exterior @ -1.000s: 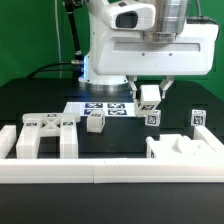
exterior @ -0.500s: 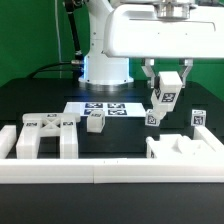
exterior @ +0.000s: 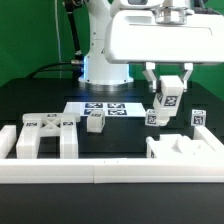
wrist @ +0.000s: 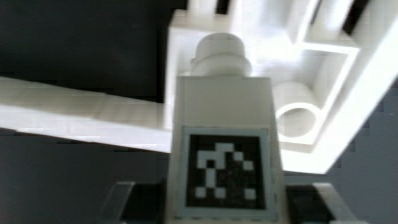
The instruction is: Assemble chair
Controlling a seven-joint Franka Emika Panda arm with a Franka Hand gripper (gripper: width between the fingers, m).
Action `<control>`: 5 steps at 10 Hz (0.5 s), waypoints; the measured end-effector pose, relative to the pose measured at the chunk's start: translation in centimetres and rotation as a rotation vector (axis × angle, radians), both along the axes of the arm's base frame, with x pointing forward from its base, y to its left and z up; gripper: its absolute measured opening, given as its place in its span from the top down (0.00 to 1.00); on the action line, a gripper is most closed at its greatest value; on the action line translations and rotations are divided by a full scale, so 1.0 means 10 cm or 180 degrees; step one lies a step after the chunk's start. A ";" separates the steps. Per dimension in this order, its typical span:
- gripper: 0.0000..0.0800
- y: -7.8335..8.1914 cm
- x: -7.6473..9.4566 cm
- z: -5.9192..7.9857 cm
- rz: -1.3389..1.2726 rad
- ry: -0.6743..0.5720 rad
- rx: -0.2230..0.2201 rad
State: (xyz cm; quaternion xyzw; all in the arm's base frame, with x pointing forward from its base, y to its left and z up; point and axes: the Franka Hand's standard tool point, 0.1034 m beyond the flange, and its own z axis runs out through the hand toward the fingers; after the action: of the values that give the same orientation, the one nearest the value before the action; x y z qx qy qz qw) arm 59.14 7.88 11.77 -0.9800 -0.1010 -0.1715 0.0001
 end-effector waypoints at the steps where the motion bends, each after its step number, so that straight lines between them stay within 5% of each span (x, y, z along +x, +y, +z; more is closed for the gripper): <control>1: 0.63 0.14 0.06 0.00 0.0037 -0.0021 0.0032; 3: 0.63 0.36 0.18 -0.01 0.0100 -0.0082 0.0074; 5: 0.63 0.34 0.18 -0.01 0.0106 -0.0171 0.0079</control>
Offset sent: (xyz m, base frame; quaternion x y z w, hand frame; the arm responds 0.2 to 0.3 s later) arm 0.0000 0.0000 0.0000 0.0000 0.0000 0.0000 1.0000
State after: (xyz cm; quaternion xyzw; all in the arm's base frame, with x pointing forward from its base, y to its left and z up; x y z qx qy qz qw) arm 60.98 11.25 11.69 -0.9732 -0.1151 -0.1989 0.0124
